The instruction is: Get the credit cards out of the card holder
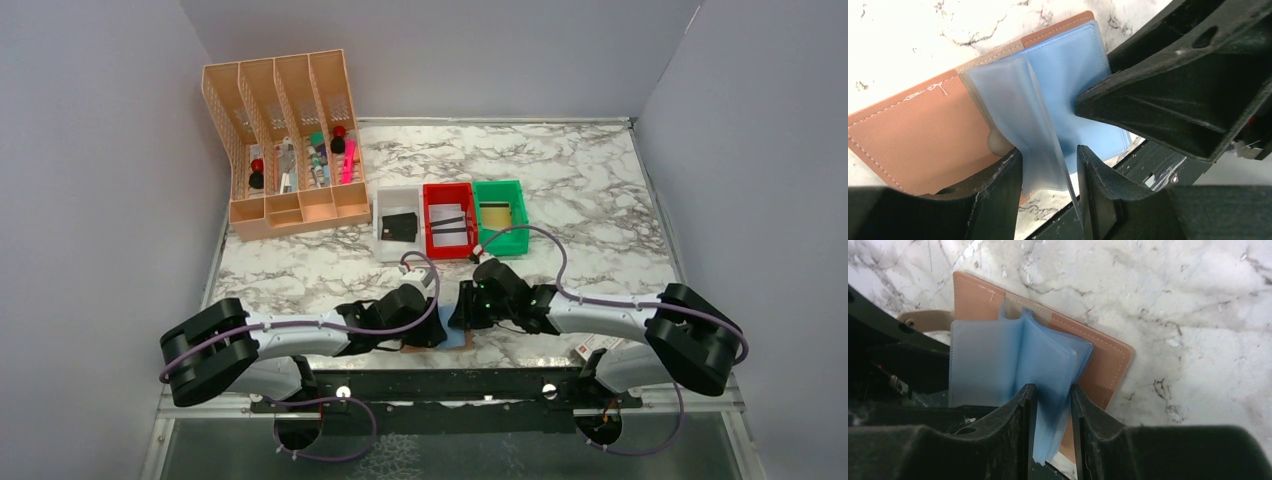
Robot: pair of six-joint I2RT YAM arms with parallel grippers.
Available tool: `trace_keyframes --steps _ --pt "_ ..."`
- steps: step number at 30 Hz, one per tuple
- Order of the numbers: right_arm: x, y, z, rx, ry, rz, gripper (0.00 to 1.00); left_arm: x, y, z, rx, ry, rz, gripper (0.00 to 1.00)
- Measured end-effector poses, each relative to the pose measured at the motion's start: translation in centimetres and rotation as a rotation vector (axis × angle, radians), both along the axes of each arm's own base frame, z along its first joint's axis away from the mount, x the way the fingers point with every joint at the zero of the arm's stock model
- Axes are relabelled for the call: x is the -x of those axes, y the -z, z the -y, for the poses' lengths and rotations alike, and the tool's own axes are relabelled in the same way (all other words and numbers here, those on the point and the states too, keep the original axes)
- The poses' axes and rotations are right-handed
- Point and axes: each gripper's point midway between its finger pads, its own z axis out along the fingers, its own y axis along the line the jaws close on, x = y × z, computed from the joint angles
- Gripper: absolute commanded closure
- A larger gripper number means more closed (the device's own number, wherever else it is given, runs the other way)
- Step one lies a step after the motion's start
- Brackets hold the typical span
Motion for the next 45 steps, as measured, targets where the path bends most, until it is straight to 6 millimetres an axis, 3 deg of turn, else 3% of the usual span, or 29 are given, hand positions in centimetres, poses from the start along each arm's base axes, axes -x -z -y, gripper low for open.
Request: trace_keyframes --steps 4,9,14,16,19,21,24,27,30,33,38,45 --pt "1.1 -0.6 0.0 -0.045 -0.033 -0.009 0.68 0.3 0.0 -0.6 -0.022 -0.002 -0.004 0.52" --pt "1.8 -1.3 -0.5 -0.078 -0.069 -0.028 0.59 0.3 -0.2 -1.8 -0.053 -0.021 0.003 0.46" --pt "0.7 -2.3 0.5 -0.02 -0.013 0.022 0.31 -0.1 -1.6 -3.6 -0.073 -0.066 0.047 0.29" --pt "-0.4 -3.7 1.4 0.005 0.034 0.084 0.18 -0.4 -2.7 -4.6 -0.08 -0.093 0.076 0.23" --pt "-2.8 -7.0 3.1 0.031 0.125 0.233 0.09 -1.6 -5.5 -6.3 -0.084 -0.168 0.144 0.15" --pt "-4.3 -9.3 4.3 0.044 0.182 0.337 0.08 -3.3 -8.2 -8.1 -0.101 -0.258 0.191 0.12" --pt "-6.7 -11.8 6.5 0.08 0.258 0.472 0.08 -7.4 -12.8 -11.8 -0.129 -0.439 0.283 0.05" --pt "-9.8 -13.2 9.0 0.144 0.331 0.541 0.08 -10.3 -15.3 -15.7 -0.198 -0.559 0.345 0.01" --pt "-13.2 -13.9 12.0 0.204 0.411 0.554 0.08 -12.1 -15.6 -18.7 -0.293 -0.616 0.37 0.01" --pt "-15.3 -15.0 14.1 0.235 0.445 0.572 0.08 -12.8 -14.7 -20.3 -0.374 -0.618 0.368 0.01" --pt "-15.1 -16.5 13.1 0.196 0.36 0.611 0.08 -12.5 -13.7 -20.7 -0.392 -0.598 0.387 0.01" --pt "-14.1 -17.1 12.7 0.136 0.318 0.659 0.08 -12.8 -14.4 -20.8 -0.364 -0.619 0.42 0.01"
